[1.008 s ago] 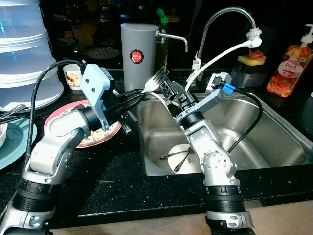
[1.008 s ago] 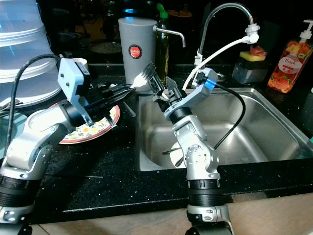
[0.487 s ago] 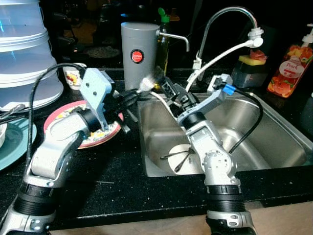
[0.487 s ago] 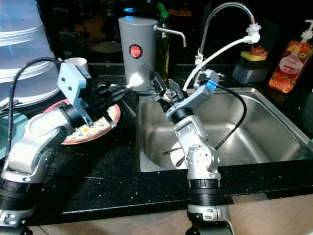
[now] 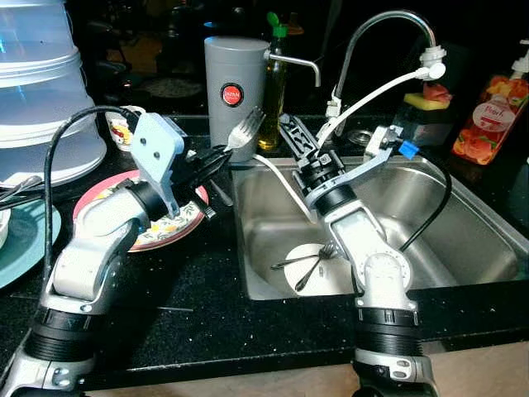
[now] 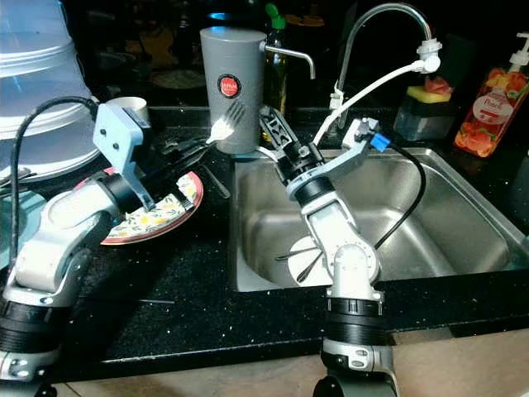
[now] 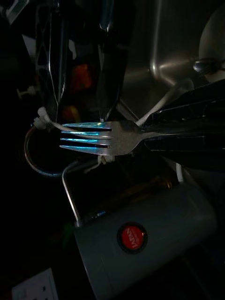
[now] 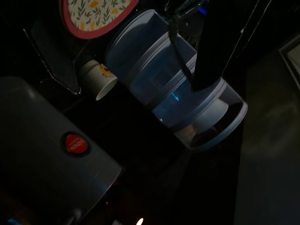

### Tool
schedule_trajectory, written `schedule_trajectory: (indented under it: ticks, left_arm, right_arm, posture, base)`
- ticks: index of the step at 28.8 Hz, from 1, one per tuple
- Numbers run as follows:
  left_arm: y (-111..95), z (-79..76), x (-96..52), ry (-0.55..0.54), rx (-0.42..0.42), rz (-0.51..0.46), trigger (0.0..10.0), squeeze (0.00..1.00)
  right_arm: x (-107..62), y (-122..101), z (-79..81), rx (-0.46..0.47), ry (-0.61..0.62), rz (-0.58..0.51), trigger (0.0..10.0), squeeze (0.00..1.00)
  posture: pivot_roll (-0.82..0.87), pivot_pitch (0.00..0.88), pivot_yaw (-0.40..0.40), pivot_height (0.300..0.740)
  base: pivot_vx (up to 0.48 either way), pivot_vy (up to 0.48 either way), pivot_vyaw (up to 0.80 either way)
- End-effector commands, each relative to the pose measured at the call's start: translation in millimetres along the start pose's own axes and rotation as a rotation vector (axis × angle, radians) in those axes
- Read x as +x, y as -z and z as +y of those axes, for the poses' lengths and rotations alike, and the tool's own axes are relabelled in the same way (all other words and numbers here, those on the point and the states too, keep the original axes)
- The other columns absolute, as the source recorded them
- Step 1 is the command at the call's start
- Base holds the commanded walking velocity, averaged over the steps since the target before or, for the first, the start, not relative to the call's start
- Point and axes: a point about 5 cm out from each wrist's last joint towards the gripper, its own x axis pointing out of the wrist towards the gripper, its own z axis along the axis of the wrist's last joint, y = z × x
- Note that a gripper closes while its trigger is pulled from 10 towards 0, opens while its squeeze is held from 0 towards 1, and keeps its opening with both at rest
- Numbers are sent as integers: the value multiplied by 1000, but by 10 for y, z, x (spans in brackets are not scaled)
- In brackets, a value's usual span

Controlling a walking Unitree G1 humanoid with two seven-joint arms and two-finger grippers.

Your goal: Kitchen organization

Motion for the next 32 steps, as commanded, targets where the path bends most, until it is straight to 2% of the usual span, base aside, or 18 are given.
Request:
schedule_trajectory:
  ticks: [1, 7, 14, 15, 16, 17, 32]
  left_arm:
    - [5, -91, 39, 43, -5, -4, 0, 0]
    - [39, -131, 54, 58, -16, 10, 0, 0]
    - [60, -165, 56, 84, -32, 13, 0, 0]
    - [60, -169, 56, 87, -34, 12, 0, 0]
    - [60, -169, 56, 87, -34, 12, 0, 0]
    - [61, -172, 54, 88, -35, 13, 0, 0]
    - [78, -161, 39, 74, -17, 25, 0, 0]
  right_arm:
    - [55, 157, 151, 57, -49, 8, 10000, 0]
    - [53, 188, 221, 13, -92, 47, 10000, 0]
    - [43, 231, 223, -39, -101, 87, 10000, 0]
    - [38, 246, 203, -63, -94, 100, 4235, 0]
    - [38, 246, 203, -63, -94, 100, 4235, 0]
    - [33, 251, 192, -61, -90, 100, 0, 0]
    - [15, 250, 119, -94, -56, 87, 0, 0]
  posture:
    - [76, 39, -28, 740]
    - [76, 41, -27, 740]
    - [76, 40, -27, 740]
    - [76, 40, -27, 740]
    - [76, 40, -27, 740]
    - [74, 35, -30, 740]
    - [69, 9, -30, 740]
  base:
    - [0, 0, 0]
    - [0, 0, 0]
    - [0, 0, 0]
    - [0, 0, 0]
    - [0, 0, 0]
    - [0, 0, 0]
    - [0, 0, 0]
